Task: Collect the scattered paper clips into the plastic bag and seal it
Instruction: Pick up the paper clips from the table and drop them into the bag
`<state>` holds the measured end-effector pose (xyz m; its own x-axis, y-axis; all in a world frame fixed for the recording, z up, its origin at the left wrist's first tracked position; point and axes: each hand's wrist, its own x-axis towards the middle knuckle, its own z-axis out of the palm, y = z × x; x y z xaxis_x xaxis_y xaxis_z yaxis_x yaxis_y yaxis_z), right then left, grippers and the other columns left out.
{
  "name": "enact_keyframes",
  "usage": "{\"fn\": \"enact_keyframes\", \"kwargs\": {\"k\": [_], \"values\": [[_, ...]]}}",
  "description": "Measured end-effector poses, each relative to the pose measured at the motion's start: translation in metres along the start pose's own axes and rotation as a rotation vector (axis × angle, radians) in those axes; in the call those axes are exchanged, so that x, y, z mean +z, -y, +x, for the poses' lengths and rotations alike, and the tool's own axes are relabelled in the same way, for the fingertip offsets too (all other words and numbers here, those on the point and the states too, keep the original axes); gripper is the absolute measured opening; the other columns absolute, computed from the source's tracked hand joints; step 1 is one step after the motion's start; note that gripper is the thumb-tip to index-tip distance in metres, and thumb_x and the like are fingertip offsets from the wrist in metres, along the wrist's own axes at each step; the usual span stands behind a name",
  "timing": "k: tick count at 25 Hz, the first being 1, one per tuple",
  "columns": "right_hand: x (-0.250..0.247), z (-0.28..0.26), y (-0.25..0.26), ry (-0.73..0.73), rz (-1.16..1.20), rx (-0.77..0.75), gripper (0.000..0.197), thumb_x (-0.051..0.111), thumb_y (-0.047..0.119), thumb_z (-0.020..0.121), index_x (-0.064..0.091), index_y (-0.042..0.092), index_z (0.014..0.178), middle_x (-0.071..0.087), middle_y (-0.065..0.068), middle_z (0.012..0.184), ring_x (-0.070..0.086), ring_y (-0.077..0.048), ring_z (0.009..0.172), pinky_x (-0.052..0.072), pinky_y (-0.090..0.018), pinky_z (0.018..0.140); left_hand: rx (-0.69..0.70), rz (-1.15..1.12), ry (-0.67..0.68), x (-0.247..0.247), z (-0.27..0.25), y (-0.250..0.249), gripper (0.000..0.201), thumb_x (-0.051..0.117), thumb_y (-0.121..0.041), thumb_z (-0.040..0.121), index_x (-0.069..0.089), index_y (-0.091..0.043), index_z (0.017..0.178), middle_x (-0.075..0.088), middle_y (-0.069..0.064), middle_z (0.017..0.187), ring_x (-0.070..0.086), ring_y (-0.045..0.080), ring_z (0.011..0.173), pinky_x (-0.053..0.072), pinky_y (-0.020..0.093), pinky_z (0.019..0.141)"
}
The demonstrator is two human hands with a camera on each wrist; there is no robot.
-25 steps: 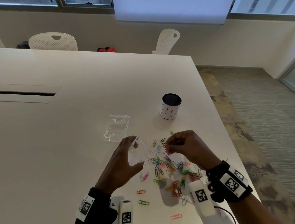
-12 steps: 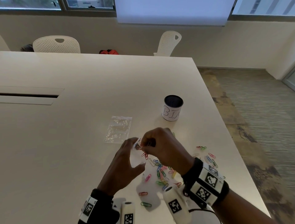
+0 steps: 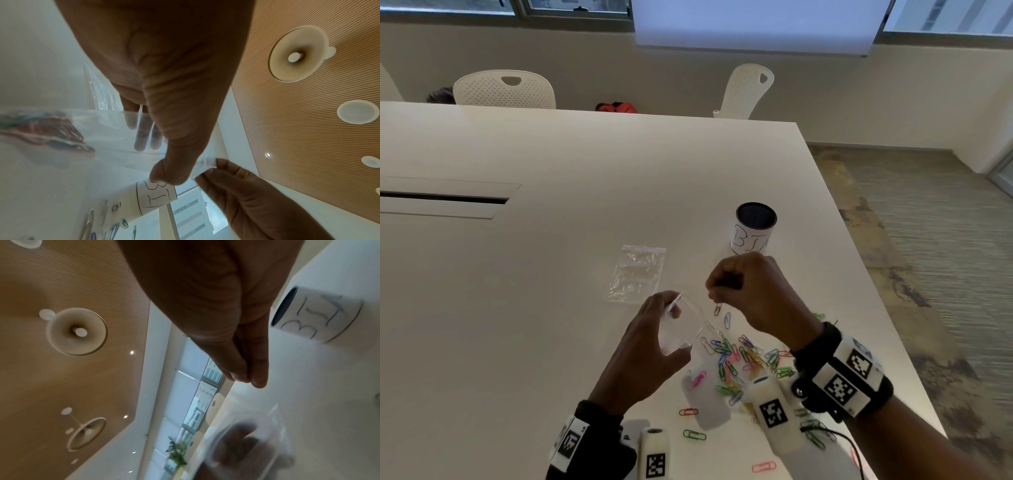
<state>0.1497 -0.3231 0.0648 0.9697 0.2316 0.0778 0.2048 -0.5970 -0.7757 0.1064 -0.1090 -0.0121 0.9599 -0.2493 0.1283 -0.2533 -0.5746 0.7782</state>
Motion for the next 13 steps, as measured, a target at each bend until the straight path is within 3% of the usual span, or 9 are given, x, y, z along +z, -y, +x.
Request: {"fn": "enact_keyframes", "kwargs": {"k": [2,4,6,9,11,13], "values": [[-0.001,0.006,-0.021,-0.005,-0.095,0.024,0.012,0.080,0.004,0.086,0.080,0.012,0.095,0.076,0.005,0.084,0.070,0.000,0.072,0.055,-0.013,0.071,0.000,-0.003,0.000,-0.001,0.000,-0.002,0.064,0.084,-0.026,0.079,0.044,-0.037,0.128,0.054,-0.016,0.114,0.052,-0.004,0.112,0.048,0.007,0.079],[0.004,0.011,-0.045,0.053,-0.222,0.066,0.019,0.080,0.008,0.087,0.078,0.013,0.105,0.076,0.001,0.095,0.068,-0.005,0.079,0.052,-0.019,0.075,-0.003,-0.017,0.005,-0.002,-0.001,-0.003,0.064,0.084,-0.027,0.079,0.042,-0.040,0.126,0.053,-0.018,0.115,0.049,-0.008,0.114,0.046,0.001,0.080],[0.012,0.014,-0.065,0.160,-0.348,0.122,0.038,0.083,0.016,0.085,0.072,0.017,0.121,0.072,-0.001,0.115,0.066,-0.011,0.095,0.053,-0.024,0.082,-0.009,-0.031,0.008,-0.002,-0.001,-0.004,0.064,0.084,-0.029,0.078,0.041,-0.042,0.125,0.052,-0.019,0.115,0.049,-0.008,0.115,0.046,0.000,0.080],[0.023,0.017,-0.078,0.282,-0.406,0.181,0.071,0.087,0.036,0.079,0.056,0.020,0.141,0.057,-0.003,0.139,0.057,-0.019,0.121,0.051,-0.036,0.102,-0.012,-0.028,0.004,-0.003,-0.002,-0.004,0.065,0.084,-0.032,0.077,0.041,-0.043,0.125,0.052,-0.019,0.115,0.050,-0.007,0.112,0.045,-0.002,0.077],[0.028,0.017,-0.080,0.310,-0.441,0.209,0.086,0.085,0.050,0.076,0.049,0.019,0.147,0.048,-0.004,0.144,0.045,-0.023,0.133,0.046,-0.040,0.111,-0.012,-0.030,0.000,-0.003,-0.002,-0.003,0.066,0.083,-0.034,0.076,0.040,-0.044,0.125,0.052,-0.019,0.115,0.051,-0.006,0.112,0.047,-0.001,0.076],[0.032,0.018,-0.078,0.318,-0.465,0.207,0.085,0.081,0.057,0.076,0.050,0.020,0.145,0.045,-0.004,0.142,0.039,-0.023,0.134,0.044,-0.040,0.112,-0.011,-0.031,-0.002,-0.004,-0.002,-0.001,0.066,0.081,-0.039,0.075,0.039,-0.046,0.126,0.053,-0.019,0.116,0.051,-0.005,0.112,0.050,0.002,0.076]]}}
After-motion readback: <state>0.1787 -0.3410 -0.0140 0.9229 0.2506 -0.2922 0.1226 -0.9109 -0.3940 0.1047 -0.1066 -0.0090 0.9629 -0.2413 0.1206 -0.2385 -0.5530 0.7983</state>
